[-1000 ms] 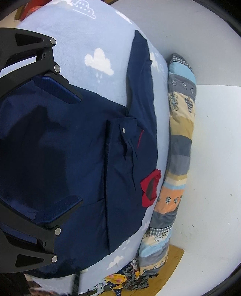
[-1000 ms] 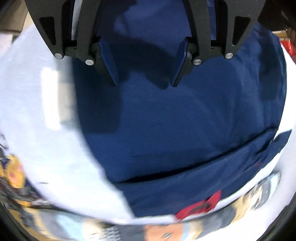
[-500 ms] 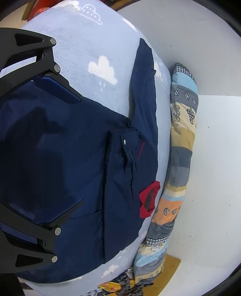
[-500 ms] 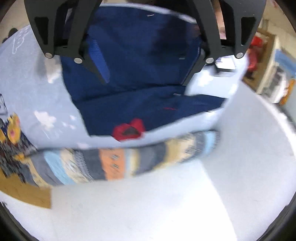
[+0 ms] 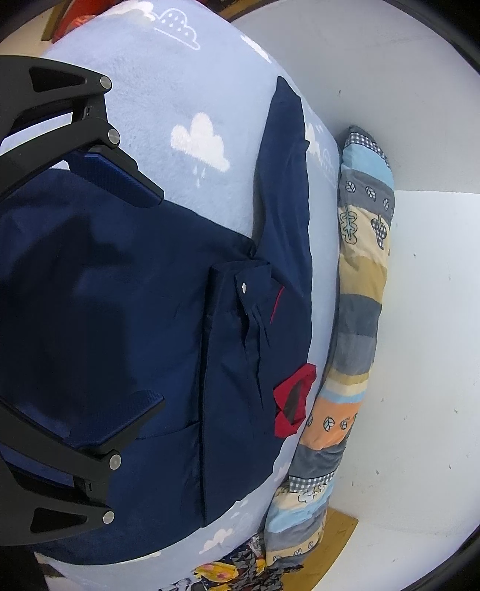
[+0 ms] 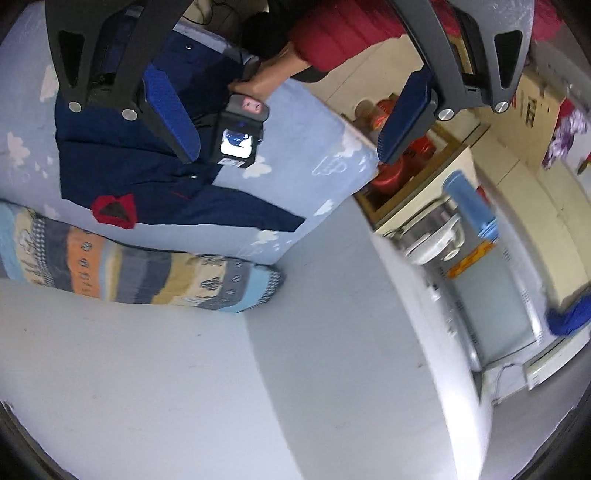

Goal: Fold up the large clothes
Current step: 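Open the right gripper and withdraw it from the folded sleeve, then grasp the other navy sleeve cuff with the left gripper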

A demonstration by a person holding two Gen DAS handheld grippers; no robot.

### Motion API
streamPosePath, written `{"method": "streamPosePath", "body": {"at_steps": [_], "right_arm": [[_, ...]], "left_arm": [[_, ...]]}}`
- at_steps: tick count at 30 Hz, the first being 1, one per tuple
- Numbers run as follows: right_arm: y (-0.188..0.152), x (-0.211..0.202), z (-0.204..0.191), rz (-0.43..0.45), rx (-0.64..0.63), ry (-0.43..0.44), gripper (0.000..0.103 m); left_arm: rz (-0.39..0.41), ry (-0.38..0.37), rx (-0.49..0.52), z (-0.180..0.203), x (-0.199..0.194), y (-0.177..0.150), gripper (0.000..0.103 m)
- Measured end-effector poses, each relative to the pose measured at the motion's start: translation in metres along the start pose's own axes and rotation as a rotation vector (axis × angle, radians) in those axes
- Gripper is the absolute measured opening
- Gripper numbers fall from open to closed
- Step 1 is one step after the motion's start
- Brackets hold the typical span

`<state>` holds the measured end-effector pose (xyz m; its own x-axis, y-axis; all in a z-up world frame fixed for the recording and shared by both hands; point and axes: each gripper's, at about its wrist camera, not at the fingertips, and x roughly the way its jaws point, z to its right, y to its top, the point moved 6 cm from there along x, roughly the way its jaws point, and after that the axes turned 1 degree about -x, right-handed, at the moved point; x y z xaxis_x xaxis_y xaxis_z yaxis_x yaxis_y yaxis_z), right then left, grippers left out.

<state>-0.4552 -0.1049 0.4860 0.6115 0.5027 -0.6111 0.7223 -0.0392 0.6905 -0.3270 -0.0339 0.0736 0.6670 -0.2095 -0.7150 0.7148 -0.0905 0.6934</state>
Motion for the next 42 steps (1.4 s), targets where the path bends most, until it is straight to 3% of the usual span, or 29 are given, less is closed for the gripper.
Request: {"method": "streamPosePath", "body": {"at_steps": [6, 13, 17, 22, 25, 32, 35, 39, 41, 42], "right_arm": [[-0.004, 0.014, 0.008, -0.057, 0.052, 0.035, 0.098], [0.002, 0.024, 0.035, -0.02, 0.133, 0.034, 0.098], [0.004, 0.044, 0.077, 0.021, 0.148, -0.074, 0.098], [-0.019, 0.107, 0.188, 0.019, 0.231, -0.293, 0.099], [-0.049, 0.151, 0.246, -0.018, 0.251, -0.37, 0.099], [-0.118, 0.213, 0.325, -0.038, 0.171, -0.465, 0.098], [-0.133, 0.234, 0.351, -0.146, 0.165, -0.508, 0.097], [-0.135, 0.236, 0.376, -0.134, 0.299, -0.429, 0.097], [-0.135, 0.236, 0.38, -0.135, 0.32, -0.409, 0.097], [-0.135, 0.238, 0.38, -0.142, 0.316, -0.41, 0.097]], "left_arm": [[0.014, 0.005, 0.037, 0.005, -0.003, -0.001, 0.1], [-0.003, 0.004, 0.009, -0.003, 0.0, -0.001, 0.1], [-0.045, -0.006, -0.043, -0.012, 0.007, 0.0, 0.1], [-0.075, -0.045, -0.177, -0.043, 0.011, 0.016, 0.099], [-0.071, -0.072, -0.259, -0.074, 0.012, 0.031, 0.099], [-0.038, -0.02, -0.341, -0.149, 0.02, 0.05, 0.099], [-0.035, -0.033, -0.401, -0.182, 0.022, 0.064, 0.098], [-0.036, -0.009, -0.444, -0.227, 0.035, 0.084, 0.088], [-0.063, 0.009, -0.465, -0.253, 0.052, 0.095, 0.063], [-0.083, 0.006, -0.49, -0.269, 0.064, 0.1, 0.061]]}}
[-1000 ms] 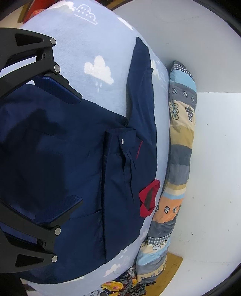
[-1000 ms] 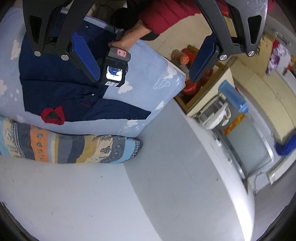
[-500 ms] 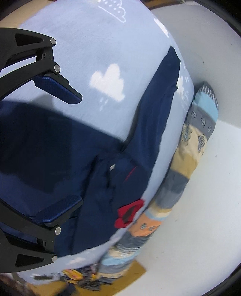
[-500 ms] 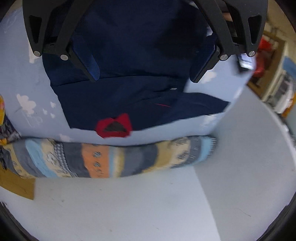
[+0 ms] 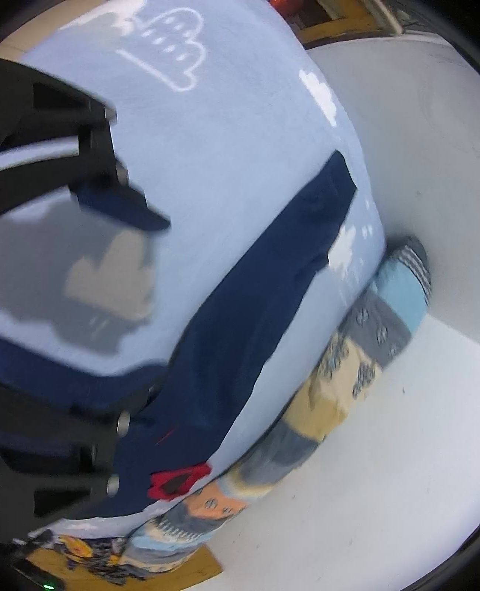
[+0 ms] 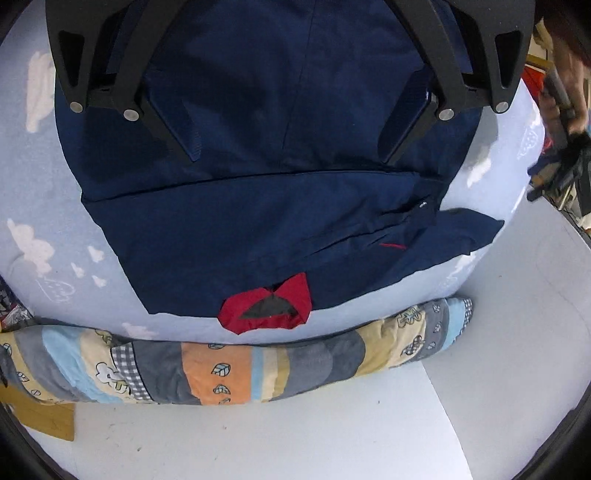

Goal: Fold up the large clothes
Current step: 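Grasp the other navy sleeve cuff with the left gripper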

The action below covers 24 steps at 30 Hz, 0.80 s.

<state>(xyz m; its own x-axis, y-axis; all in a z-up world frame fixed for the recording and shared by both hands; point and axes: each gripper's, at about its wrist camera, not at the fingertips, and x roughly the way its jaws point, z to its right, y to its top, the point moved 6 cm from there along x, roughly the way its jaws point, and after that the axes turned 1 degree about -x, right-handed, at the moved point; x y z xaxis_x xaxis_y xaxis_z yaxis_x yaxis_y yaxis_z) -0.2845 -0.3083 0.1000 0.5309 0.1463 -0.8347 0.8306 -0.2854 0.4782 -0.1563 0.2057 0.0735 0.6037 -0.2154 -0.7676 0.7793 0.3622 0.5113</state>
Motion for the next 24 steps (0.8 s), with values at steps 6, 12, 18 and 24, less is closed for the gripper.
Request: {"method": "streamPosePath", "body": {"at_steps": [6, 12, 18, 24], "right_arm": [[-0.003, 0.002, -0.009, -0.019, -0.019, 0.045, 0.097], [-0.007, 0.018, -0.013, -0.062, -0.03, 0.043, 0.097], [-0.01, 0.032, -0.014, -0.083, -0.019, 0.038, 0.097], [-0.013, 0.036, -0.009, -0.074, -0.015, 0.016, 0.097]], "left_arm": [[-0.008, -0.095, -0.236, -0.059, 0.058, 0.062, 0.059], [0.051, -0.172, -0.448, -0.121, 0.113, 0.096, 0.045], [0.089, -0.166, -0.488, -0.163, 0.154, 0.106, 0.037], [0.207, -0.292, -0.593, -0.185, 0.19, 0.129, 0.03]]}}
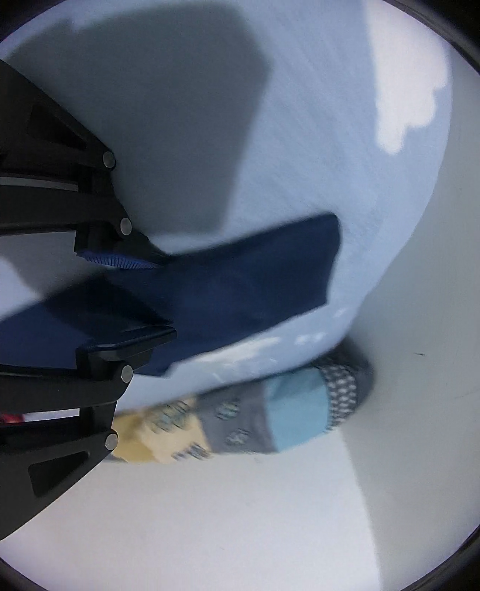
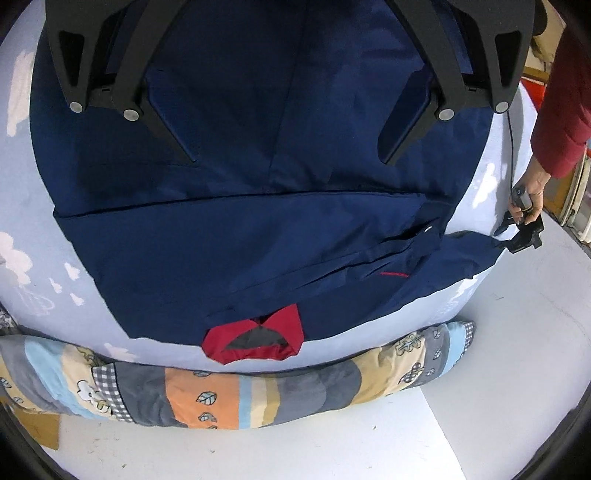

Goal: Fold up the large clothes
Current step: 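Grasp the other navy sleeve cuff with the left gripper, then lift the sleeve with the left gripper and carry it over the shirt body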

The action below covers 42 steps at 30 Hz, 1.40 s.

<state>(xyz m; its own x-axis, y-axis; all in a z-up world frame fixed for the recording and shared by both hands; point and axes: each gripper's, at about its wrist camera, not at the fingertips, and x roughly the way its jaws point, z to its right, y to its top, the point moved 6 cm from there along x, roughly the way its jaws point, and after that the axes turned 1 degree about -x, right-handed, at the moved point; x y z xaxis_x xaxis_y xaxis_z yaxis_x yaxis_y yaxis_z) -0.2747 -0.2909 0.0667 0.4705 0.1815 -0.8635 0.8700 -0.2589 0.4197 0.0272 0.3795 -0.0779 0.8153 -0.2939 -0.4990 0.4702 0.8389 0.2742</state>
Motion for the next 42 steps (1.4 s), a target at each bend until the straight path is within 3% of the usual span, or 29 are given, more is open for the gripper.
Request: {"method": "streamPosePath", "body": {"at_steps": [2, 5, 10, 16, 24, 33, 39, 42], "right_arm": [[0.004, 0.0, 0.0, 0.021, -0.006, -0.012, 0.097], [0.007, 0.002, 0.0, 0.041, -0.018, -0.017, 0.097], [0.006, 0.008, -0.002, 0.035, -0.041, -0.039, 0.097], [0.012, 0.001, 0.006, 0.06, -0.007, -0.044, 0.097], [0.024, -0.028, 0.028, 0.139, 0.073, -0.05, 0.097], [0.034, -0.063, 0.069, 0.235, 0.206, -0.048, 0.097], [0.035, -0.086, 0.086, 0.291, 0.24, -0.04, 0.097], [0.035, -0.097, 0.09, 0.32, 0.231, -0.041, 0.097]], "left_arm": [[0.019, -0.022, 0.003, -0.003, 0.014, 0.006, 0.029], [0.044, -0.03, 0.039, 0.001, 0.024, 0.007, 0.003], [0.066, 0.013, 0.158, 0.025, 0.014, -0.004, 0.003], [0.051, -0.023, 0.219, 0.063, -0.022, -0.013, 0.003], [0.036, -0.076, 0.336, 0.171, -0.068, -0.029, 0.003], [-0.009, -0.199, 0.489, 0.31, -0.127, -0.101, 0.003], [-0.086, -0.286, 0.586, 0.388, -0.159, -0.186, 0.003], [-0.133, -0.312, 0.632, 0.407, -0.18, -0.231, 0.004]]}}
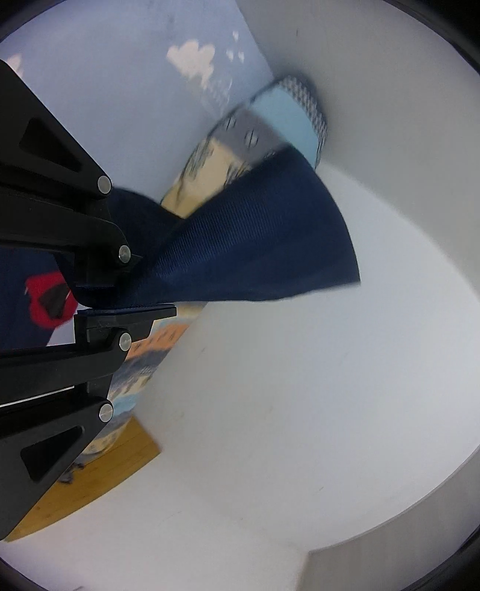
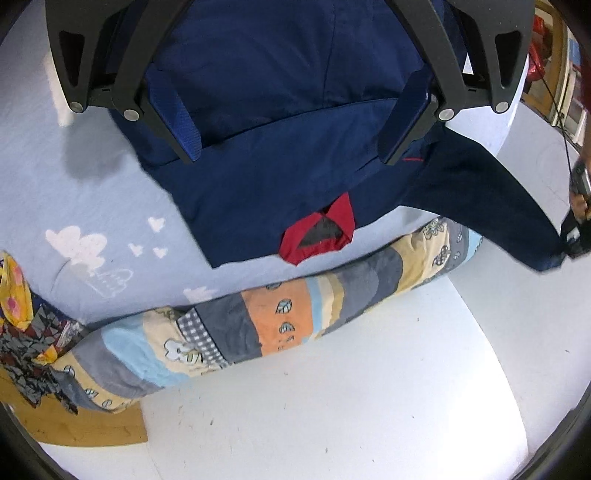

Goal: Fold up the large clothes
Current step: 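Lift the sleeve with the left gripper and carry it over the shirt body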

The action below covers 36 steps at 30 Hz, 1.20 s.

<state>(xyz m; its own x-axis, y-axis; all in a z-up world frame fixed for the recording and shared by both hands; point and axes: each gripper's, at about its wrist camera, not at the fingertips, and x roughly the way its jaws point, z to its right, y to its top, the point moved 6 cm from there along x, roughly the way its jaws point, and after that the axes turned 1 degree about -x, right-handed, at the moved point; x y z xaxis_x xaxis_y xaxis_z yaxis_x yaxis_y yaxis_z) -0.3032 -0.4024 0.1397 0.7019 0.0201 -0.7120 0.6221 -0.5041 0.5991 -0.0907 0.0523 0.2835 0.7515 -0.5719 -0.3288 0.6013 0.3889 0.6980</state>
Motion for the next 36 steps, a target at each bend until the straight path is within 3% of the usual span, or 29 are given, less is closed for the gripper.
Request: {"method": "streamPosePath", "body": {"at_steps": [7, 13, 15, 25, 27, 30, 33, 36], "right_arm": [[0.009, -0.021, 0.019, 0.046, 0.024, 0.007, 0.097], [0.019, -0.041, 0.046, 0.087, 0.088, 0.013, 0.098], [0.021, -0.046, 0.055, 0.097, 0.109, 0.013, 0.098], [0.027, -0.062, 0.096, 0.124, 0.195, 0.003, 0.098], [0.028, -0.062, 0.101, 0.124, 0.205, -0.002, 0.098], [0.028, -0.059, 0.104, 0.114, 0.215, -0.003, 0.098], [0.028, -0.058, 0.104, 0.109, 0.218, -0.002, 0.098], [0.028, -0.054, 0.104, 0.1, 0.218, -0.003, 0.098]], "left_arm": [[-0.142, -0.048, 0.087, 0.085, 0.041, -0.072, 0.005], [-0.254, -0.037, 0.194, 0.128, 0.113, -0.136, 0.007], [-0.287, -0.02, 0.234, 0.138, 0.133, -0.156, 0.007], [-0.518, 0.112, 0.461, 0.142, 0.226, -0.354, 0.008], [-0.551, 0.133, 0.483, 0.133, 0.244, -0.376, 0.01], [-0.614, 0.159, 0.496, 0.118, 0.266, -0.411, 0.014], [-0.615, 0.164, 0.531, 0.118, 0.271, -0.426, 0.02], [-0.638, 0.147, 0.55, 0.121, 0.274, -0.431, 0.054]]}}
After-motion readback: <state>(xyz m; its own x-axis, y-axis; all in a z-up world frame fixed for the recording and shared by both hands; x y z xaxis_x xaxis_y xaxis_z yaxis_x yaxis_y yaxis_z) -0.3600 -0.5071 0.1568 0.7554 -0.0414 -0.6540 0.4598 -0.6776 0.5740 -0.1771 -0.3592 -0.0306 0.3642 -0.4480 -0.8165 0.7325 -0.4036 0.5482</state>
